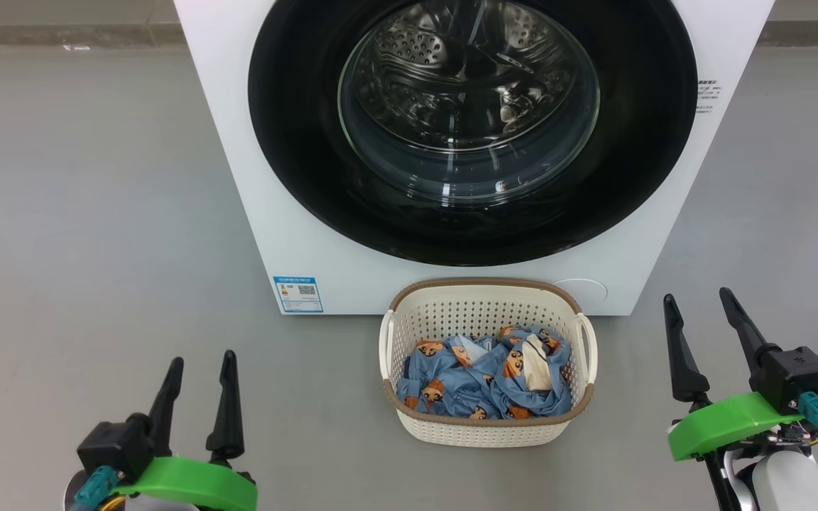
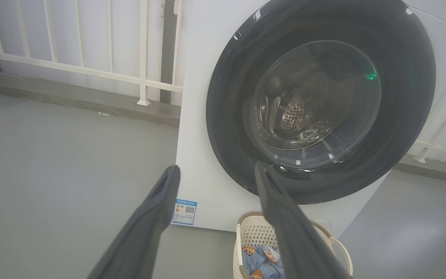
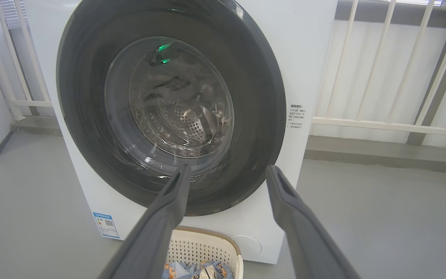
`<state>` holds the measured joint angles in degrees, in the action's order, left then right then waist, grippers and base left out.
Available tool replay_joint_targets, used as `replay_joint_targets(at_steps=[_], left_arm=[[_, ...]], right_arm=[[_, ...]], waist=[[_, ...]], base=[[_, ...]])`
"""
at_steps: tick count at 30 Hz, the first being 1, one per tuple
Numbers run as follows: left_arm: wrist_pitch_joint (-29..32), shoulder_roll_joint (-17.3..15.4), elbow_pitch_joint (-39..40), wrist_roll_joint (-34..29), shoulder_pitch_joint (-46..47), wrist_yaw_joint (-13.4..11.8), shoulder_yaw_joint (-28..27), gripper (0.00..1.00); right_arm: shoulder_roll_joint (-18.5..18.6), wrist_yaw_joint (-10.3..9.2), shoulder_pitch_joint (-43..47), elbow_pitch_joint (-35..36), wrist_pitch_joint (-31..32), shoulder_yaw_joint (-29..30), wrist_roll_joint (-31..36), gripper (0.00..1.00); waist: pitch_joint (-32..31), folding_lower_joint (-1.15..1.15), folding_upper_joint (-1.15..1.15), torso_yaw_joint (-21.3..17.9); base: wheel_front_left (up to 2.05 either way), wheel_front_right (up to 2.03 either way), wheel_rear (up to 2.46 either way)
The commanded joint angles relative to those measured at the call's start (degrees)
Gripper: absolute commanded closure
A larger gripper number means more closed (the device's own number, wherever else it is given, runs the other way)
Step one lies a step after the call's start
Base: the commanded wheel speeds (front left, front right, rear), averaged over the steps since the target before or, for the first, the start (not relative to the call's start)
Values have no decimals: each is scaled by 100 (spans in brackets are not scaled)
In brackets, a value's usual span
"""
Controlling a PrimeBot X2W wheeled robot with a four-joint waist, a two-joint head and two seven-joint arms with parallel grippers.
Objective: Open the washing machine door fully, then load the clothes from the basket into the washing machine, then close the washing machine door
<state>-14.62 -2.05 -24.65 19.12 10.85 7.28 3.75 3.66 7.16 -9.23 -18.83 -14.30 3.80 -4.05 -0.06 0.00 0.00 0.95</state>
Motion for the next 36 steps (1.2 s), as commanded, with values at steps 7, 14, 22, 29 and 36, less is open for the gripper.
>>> replay_joint_targets(at_steps=[7, 14, 22, 29, 36], left_arm=[[-38, -83, 160, 26, 264, 21, -161, 0], [-38, -83, 235, 58, 258, 21, -157, 0], [-38, -83, 262, 56, 234, 21, -159, 0], [-38, -83, 264, 76, 237, 21, -159, 0], [-38, -83, 265, 111, 245, 21, -157, 0]], right_arm=[[55, 33, -243, 128, -70, -162, -61, 0], [46, 33, -231, 131, -70, -172, -57, 0], [57, 33, -238, 72, -70, -173, -122, 0], [75, 33, -256, 31, -70, -179, -174, 0], [63, 33, -269, 23, -70, -171, -185, 0]], waist=[[-10, 0, 0, -10], [-12, 0, 0, -10], [-12, 0, 0, 1], [6, 0, 0, 2], [22, 0, 0, -2]], base=[[0, 0, 0], [0, 0, 0], [0, 0, 0], [0, 0, 0], [0, 0, 0]])
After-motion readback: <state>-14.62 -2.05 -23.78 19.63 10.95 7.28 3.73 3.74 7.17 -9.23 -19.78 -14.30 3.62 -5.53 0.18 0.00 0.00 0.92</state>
